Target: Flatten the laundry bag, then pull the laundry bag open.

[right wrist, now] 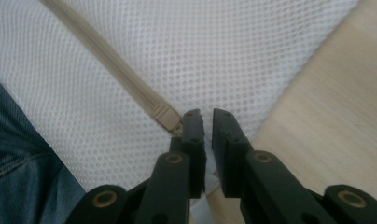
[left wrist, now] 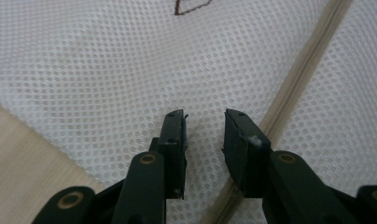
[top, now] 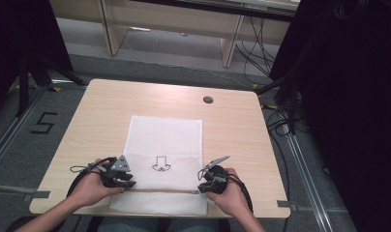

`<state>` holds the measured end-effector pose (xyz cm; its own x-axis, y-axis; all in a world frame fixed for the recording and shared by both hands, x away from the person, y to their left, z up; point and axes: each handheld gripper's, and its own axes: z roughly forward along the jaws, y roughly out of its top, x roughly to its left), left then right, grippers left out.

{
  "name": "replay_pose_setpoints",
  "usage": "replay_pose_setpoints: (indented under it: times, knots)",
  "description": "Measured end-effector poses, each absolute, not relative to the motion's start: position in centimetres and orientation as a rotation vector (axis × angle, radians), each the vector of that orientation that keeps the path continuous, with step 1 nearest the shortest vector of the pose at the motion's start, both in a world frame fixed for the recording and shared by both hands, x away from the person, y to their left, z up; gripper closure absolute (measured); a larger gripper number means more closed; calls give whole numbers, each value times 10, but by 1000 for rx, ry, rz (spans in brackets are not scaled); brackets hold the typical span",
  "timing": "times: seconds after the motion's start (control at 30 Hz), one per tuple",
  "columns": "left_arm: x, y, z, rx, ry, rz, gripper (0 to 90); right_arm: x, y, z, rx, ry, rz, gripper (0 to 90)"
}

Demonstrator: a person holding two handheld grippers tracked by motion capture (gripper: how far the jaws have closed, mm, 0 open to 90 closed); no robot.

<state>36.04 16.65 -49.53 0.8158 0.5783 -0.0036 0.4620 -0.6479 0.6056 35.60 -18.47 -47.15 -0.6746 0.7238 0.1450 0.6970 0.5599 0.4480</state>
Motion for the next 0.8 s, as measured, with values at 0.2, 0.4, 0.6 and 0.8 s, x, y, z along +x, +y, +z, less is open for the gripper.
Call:
replay_pose_setpoints:
  times: [0.2, 0.4, 0.6, 0.8]
  knots:
    - [362, 163, -490, 2251, 758, 289, 588, 359, -204, -463, 1382, 2605, 799, 772]
    - [362, 160, -490, 2233, 714, 298, 515, 363, -215, -464, 1375, 2552, 847, 729]
    - [363, 161, -491, 2202, 743, 276, 473, 364, -213, -467, 1342, 2547, 870, 708]
    - [361, 161, -489, 2205, 705, 263, 481, 364, -209, -466, 1366, 2573, 814, 681]
